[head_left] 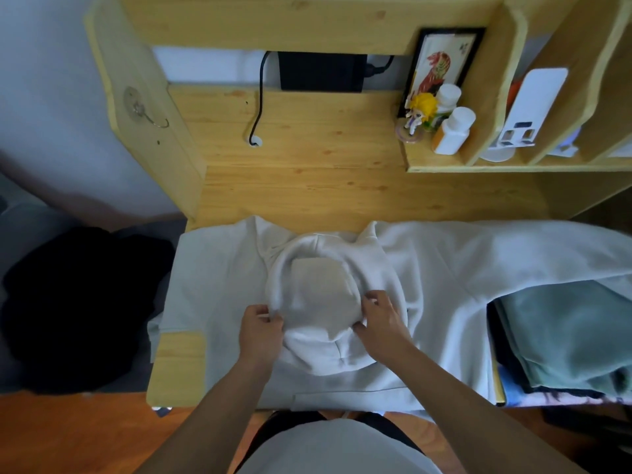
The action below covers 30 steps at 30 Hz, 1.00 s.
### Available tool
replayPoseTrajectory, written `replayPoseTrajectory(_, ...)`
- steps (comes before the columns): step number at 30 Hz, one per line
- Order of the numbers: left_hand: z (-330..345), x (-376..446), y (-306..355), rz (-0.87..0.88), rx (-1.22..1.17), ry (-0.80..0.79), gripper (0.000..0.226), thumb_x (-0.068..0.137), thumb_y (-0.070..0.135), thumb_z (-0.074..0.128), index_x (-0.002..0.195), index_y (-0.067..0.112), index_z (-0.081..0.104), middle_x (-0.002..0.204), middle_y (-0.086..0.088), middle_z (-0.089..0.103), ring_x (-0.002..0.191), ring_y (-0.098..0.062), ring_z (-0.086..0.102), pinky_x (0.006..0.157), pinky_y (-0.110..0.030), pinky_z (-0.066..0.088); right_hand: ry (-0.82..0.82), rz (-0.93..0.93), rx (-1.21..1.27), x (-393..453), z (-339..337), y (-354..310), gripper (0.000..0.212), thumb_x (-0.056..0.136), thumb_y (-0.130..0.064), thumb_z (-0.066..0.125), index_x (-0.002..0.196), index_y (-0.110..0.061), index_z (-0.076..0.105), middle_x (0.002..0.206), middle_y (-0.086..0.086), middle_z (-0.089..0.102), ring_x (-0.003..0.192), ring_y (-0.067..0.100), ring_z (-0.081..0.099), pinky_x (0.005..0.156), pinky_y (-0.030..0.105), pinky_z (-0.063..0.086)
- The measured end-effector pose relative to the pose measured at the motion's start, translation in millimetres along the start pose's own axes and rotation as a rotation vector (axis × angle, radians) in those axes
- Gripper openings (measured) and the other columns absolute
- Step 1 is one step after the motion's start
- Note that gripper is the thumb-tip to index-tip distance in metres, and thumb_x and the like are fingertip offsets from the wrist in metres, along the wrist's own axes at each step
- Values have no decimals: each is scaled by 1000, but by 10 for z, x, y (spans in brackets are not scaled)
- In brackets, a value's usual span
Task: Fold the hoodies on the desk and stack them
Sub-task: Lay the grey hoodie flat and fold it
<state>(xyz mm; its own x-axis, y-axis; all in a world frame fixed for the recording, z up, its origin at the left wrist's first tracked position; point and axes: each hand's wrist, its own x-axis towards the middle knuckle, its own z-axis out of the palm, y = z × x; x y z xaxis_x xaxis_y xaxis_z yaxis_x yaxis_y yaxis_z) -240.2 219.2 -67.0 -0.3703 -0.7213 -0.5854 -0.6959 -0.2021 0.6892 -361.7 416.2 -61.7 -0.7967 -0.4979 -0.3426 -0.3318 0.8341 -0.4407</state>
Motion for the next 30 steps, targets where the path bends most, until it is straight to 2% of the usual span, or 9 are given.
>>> replayPoseTrajectory(4, -168, 53, 142, -59, -85, -133, 13, 94, 8, 64, 106, 5, 63, 93, -15, 69, 71, -25, 63, 62, -32, 52, 357, -247, 232, -72, -546, -229, 17, 79, -13, 71, 72, -11, 55, 124, -7, 61, 110, 23, 58, 83, 24, 41)
replayPoseTrajectory(6, -237, 20, 332, -91, -248, -227, 17, 96, 3, 61, 113, 0, 61, 79, -14, 62, 55, -18, 52, 51, -26, 44, 377, -260, 396, -87, -881, -406, 23, 82, -7, 70, 70, -9, 50, 119, -22, 60, 113, 8, 57, 88, 12, 38)
replayPoseTrajectory(9, -397, -82, 766, -35, -489, -321, 31, 98, 1, 59, 128, 6, 57, 87, -11, 64, 62, -16, 52, 59, -28, 45, 370, -300, 447, -29, -1376, -669, 25, 87, -3, 70, 72, -5, 50, 119, -18, 62, 109, -20, 49, 89, 3, 32)
replayPoseTrajectory(12, -592, -176, 1163, 130, -637, -450, 37, 100, 0, 52, 129, 22, 60, 101, -7, 66, 85, -19, 61, 80, -34, 49, 483, -483, 401, 22, -1762, -847, 23, 87, -4, 70, 74, -6, 51, 127, -9, 60, 122, 2, 53, 102, 21, 38)
replayPoseTrajectory(15, -700, -189, 1331, 339, -614, -509, 27, 97, 2, 59, 106, 23, 74, 103, -4, 66, 97, -19, 62, 93, -36, 49, 514, -599, 396, -41, -1983, -894, 19, 90, -11, 68, 81, -13, 52, 134, -10, 59, 127, 17, 53, 104, 40, 44)
replayPoseTrajectory(19, -830, -59, 952, 461, -64, -537, 35, 82, 0, 62, 78, 31, 78, 78, 7, 72, 78, -7, 63, 80, -23, 48, 301, -731, 360, -454, -1563, -524, 14, 94, -26, 63, 84, -19, 57, 121, -6, 64, 116, 18, 60, 99, 30, 45)
replayPoseTrajectory(23, -842, 190, 379, 308, 729, -689, 16, 93, 11, 60, 87, 17, 74, 90, -4, 72, 78, -11, 62, 69, -21, 44, -296, -154, 93, -832, -788, 243, 39, 92, -58, 58, 75, -24, 69, 76, -9, 68, 71, 11, 64, 70, 31, 51)
replayPoseTrajectory(26, -625, 442, 380, 167, 598, -450, 15, 96, 25, 60, 84, 17, 63, 89, -2, 64, 88, -21, 60, 65, -24, 42, -86, 187, 119, -418, -685, 387, 30, 95, -34, 63, 67, -27, 67, 69, -5, 65, 73, 26, 64, 62, 34, 42)
replayPoseTrajectory(30, -250, 845, 640, 81, 366, -169, 35, 100, 36, 58, 80, 8, 68, 84, -20, 69, 86, -31, 65, 68, -34, 40, 135, 396, 333, 604, -743, 242, 24, 95, -34, 60, 112, -19, 68, 103, 3, 69, 98, 26, 64, 77, 29, 45)
